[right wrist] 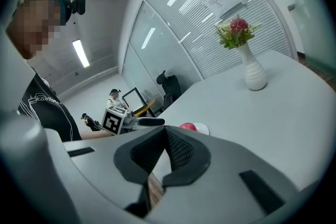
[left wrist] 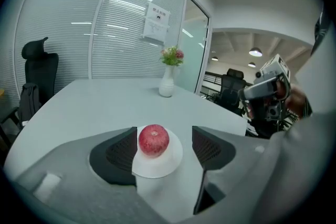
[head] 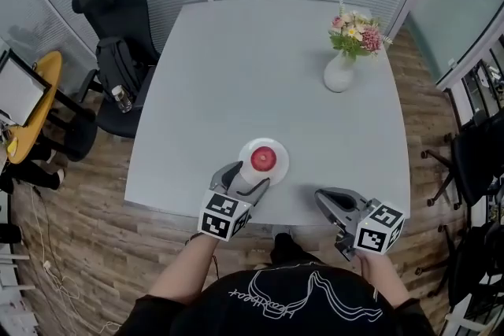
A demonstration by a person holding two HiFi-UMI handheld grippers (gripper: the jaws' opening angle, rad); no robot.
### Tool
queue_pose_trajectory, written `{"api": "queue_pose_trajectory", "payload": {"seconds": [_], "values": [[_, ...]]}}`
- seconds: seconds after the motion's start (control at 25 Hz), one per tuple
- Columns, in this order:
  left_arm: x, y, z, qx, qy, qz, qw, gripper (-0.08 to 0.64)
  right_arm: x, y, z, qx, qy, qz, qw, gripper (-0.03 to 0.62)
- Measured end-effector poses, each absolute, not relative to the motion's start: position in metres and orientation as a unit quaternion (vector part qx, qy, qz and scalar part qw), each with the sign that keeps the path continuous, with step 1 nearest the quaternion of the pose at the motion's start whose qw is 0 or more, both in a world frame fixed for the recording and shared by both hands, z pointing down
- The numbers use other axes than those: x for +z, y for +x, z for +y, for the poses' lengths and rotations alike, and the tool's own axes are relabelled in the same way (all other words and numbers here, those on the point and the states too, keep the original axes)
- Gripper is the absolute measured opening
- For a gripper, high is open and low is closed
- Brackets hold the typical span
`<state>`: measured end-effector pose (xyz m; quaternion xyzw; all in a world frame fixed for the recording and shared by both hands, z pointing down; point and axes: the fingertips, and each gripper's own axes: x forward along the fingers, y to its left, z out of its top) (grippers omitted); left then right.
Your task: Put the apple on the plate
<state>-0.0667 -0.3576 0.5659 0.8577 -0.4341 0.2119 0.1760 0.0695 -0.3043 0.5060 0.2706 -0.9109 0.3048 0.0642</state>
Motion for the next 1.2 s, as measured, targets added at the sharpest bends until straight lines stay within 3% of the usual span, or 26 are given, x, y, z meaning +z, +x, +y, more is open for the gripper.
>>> {"api": "queue_pose_trajectory", "payload": {"seconds": [0.16, 0.32, 0.4, 0.48, 0.84, 1.2], "values": [[0.521, -0.065, -0.328, 0.179, 0.874, -0.417, 0.172, 0.312, 0.485, 0.058, -0.291, 0.283, 0.258, -0.922, 0.046, 0.009], [0.477, -0.063, -0.295, 0.141, 0.89, -0.399, 0.169, 0.201, 0.459, 0.044, -0.274, 0.26, 0.247, -0.933, 0.023, 0.009], [0.459, -0.06, -0.274, 0.128, 0.902, -0.378, 0.162, 0.083, 0.449, 0.036, -0.262, 0.248, 0.238, -0.939, 0.018, 0.009], [0.446, -0.057, -0.253, 0.12, 0.914, -0.356, 0.152, 0.043, 0.442, 0.027, -0.25, 0.238, 0.23, -0.943, 0.017, 0.009], [0.423, -0.06, -0.202, 0.084, 0.924, -0.326, 0.184, 0.015, 0.428, 0.002, -0.205, 0.21, 0.21, -0.954, 0.034, 0.009], [0.408, -0.058, -0.18, 0.08, 0.925, -0.328, 0.172, 0.015, 0.418, -0.004, -0.181, 0.198, 0.211, -0.957, 0.034, 0.008]]}}
